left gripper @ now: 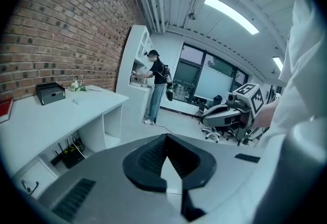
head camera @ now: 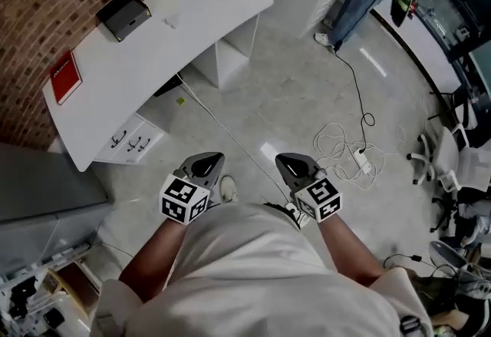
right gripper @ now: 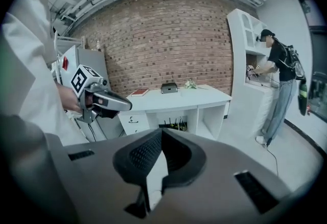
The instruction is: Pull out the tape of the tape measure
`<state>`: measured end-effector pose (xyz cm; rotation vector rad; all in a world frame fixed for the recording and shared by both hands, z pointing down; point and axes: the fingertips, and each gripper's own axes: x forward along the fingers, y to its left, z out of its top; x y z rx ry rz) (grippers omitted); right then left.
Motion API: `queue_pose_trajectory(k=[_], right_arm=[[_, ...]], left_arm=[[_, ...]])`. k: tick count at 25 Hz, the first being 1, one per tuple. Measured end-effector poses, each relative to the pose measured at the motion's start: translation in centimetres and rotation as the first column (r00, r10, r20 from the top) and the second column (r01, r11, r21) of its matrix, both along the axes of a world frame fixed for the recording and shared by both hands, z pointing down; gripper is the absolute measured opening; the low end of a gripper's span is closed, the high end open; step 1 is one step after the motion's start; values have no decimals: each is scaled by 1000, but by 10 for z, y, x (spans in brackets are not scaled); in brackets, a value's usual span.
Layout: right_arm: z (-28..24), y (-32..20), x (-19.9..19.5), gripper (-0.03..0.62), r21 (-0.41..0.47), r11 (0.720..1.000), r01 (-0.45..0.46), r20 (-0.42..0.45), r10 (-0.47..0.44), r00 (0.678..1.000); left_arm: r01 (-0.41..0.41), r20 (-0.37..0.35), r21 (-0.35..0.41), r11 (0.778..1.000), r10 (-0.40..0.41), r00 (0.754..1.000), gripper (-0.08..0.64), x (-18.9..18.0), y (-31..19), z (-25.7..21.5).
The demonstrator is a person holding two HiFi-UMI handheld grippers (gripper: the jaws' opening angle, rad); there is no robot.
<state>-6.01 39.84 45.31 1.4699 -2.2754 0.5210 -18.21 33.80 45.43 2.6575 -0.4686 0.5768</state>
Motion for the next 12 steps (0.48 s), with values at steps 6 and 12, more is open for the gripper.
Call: queue_pose_trajectory(k=[6,12], right_arm=[[-13,-74,-1,5,59,997,50,-10,-50,999],[-9,-126,6,6,59,987,147,-12,-147,989]], left_arm=[[53,-5,46,998,-53,999,-5,6,-57,-5],[164,-13,45,985,-163,986,48,11,-96,-1]])
